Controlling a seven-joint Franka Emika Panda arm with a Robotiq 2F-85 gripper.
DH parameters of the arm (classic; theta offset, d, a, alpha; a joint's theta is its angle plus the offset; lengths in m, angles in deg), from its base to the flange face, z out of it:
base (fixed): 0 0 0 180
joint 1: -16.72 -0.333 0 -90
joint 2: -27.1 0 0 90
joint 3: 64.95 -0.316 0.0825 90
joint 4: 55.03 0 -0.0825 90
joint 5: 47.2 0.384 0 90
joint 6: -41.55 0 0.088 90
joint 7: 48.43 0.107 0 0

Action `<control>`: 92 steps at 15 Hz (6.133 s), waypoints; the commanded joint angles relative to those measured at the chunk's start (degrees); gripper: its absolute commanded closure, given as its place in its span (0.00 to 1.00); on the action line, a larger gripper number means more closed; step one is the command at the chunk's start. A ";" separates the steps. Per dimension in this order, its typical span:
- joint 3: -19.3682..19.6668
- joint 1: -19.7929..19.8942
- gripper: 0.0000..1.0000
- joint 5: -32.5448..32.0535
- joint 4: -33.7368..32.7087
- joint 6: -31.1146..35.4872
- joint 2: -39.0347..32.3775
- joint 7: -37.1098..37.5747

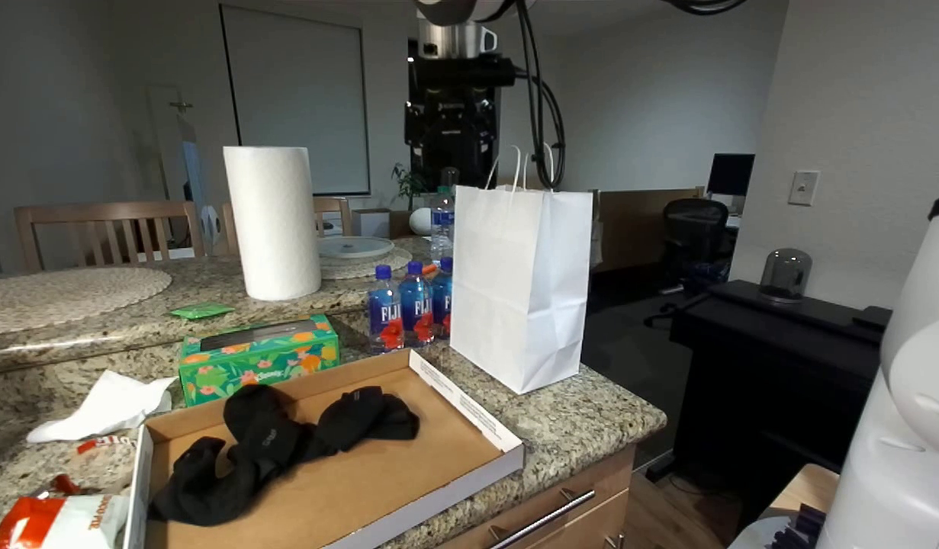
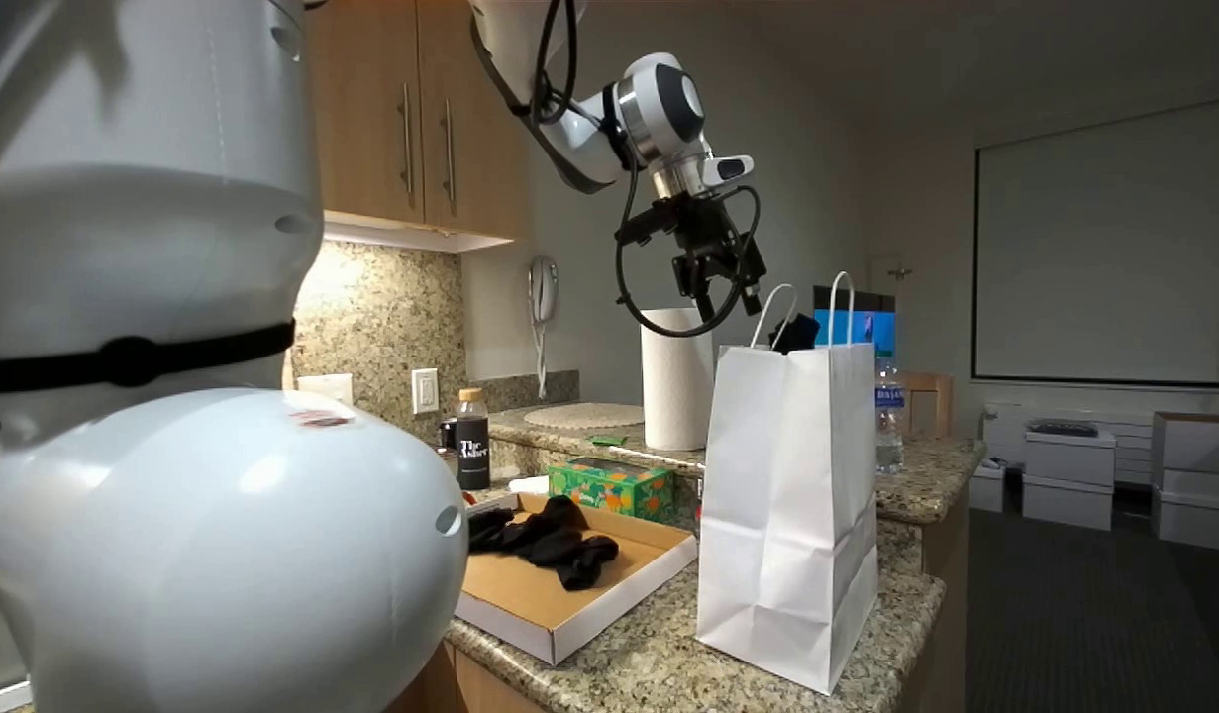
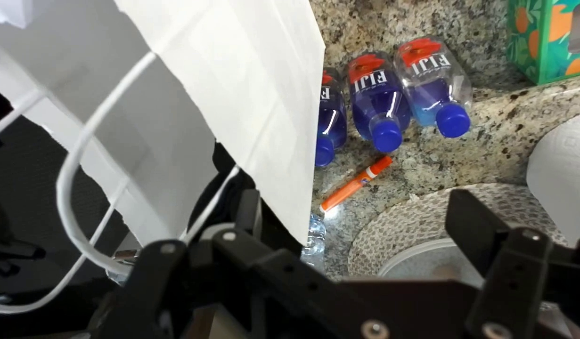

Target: Pick up the socks and put them in the paper bag

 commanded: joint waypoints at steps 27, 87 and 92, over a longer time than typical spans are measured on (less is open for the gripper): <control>-2.28 -2.89 0.00 21.82 -2.81 -0.82 0.03 -30.29; -2.04 -12.34 0.85 21.38 15.32 23.11 -25.13 -6.36; -1.87 -11.53 0.91 21.96 15.31 21.90 -23.00 -7.59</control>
